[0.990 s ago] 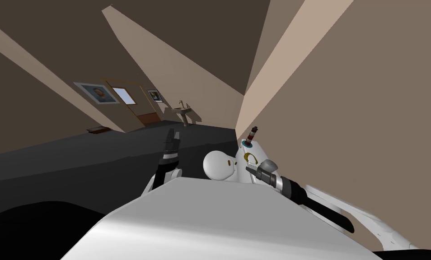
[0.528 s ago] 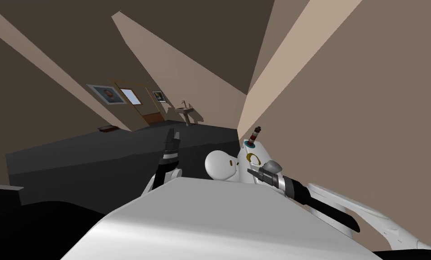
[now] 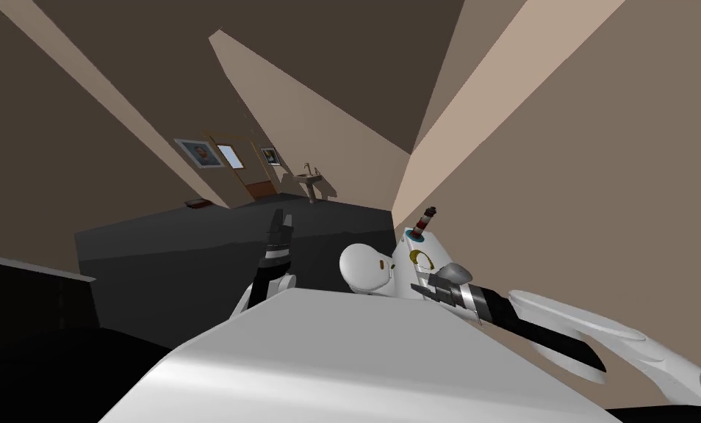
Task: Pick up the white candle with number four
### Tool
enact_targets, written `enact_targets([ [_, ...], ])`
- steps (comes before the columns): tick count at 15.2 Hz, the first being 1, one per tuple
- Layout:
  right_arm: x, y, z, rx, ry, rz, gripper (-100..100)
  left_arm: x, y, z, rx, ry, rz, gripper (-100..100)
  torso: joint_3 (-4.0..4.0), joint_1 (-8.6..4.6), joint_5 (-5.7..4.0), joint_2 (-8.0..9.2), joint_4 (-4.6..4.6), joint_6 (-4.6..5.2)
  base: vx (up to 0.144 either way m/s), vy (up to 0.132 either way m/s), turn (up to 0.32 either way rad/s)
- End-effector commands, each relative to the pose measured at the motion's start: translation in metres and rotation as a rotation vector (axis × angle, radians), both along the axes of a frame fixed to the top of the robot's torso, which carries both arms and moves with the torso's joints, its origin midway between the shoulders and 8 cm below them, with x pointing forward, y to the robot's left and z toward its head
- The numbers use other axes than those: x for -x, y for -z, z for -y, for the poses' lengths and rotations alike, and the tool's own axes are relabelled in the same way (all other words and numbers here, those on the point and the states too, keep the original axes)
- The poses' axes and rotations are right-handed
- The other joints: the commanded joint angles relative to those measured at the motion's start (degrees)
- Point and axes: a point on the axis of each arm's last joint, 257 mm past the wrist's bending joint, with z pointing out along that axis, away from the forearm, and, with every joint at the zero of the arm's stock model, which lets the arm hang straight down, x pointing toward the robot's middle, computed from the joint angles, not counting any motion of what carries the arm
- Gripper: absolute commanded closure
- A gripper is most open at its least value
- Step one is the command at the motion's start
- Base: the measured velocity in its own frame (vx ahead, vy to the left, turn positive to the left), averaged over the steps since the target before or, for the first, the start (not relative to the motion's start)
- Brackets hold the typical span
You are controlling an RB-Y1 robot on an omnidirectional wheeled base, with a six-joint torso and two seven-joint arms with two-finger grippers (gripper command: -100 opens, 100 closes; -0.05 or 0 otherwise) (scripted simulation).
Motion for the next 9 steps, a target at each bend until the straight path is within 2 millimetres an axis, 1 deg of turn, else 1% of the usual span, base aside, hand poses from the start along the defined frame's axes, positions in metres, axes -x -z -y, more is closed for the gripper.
enact_targets([
  [1,0.003,0.004,0.013,0.083,-0.052,0.008,-100,0.000,0.000,0.000,0.000,0.000,0.000,0,0.00,0.00,0.00,0.00,0.00,0.00,-0.040,0.028,0.091],
  [2,0.005,0.007,0.022,0.134,-0.085,0.015,-100,0.000,0.000,0.000,0.000,0.000,0.000,0,-0.01,-0.02,0.00,-0.01,0.00,-0.01,-0.048,0.037,0.157],
  [3,0.005,0.006,0.023,0.142,-0.090,0.013,-100,0.000,0.000,0.000,0.000,0.000,0.000,0,-0.01,-0.01,0.00,-0.01,-0.01,-0.02,-0.048,0.028,0.116],
  [4,0.007,0.009,0.034,0.202,-0.130,0.018,-100,0.000,0.000,0.000,0.000,0.000,0.000,0,0.00,-0.03,-0.01,0.00,0.00,0.00,-0.049,0.021,0.100],
  [5,0.007,0.009,0.034,0.202,-0.131,0.018,-100,0.000,0.000,0.000,0.000,0.000,0.000,0,0.01,-0.05,-0.01,0.02,0.00,0.00,-0.041,0.017,0.069],
  [6,0.009,0.011,0.046,0.265,-0.174,0.024,-100,0.000,0.000,0.000,0.000,0.000,0.000,0,0.00,-0.07,-0.02,0.01,0.00,0.01,-0.043,0.020,0.090],
  [7,0.009,0.011,0.046,0.265,-0.174,0.024,-100,0.000,0.000,0.000,0.000,0.000,0.000,0,0.00,-0.08,-0.01,0.01,0.00,0.00,-0.041,0.015,0.079],
  [8,0.011,0.012,0.058,0.328,-0.221,0.029,-100,0.000,0.000,0.000,0.000,0.000,0.000,0,0.00,-0.09,-0.02,0.00,0.00,0.00,-0.042,0.014,0.103],
  [9,0.011,0.012,0.058,0.328,-0.221,0.029,-100,0.000,0.000,0.000,0.000,0.000,0.000,0,0.00,-0.10,-0.03,0.00,0.00,0.00,-0.041,0.011,0.087],
])
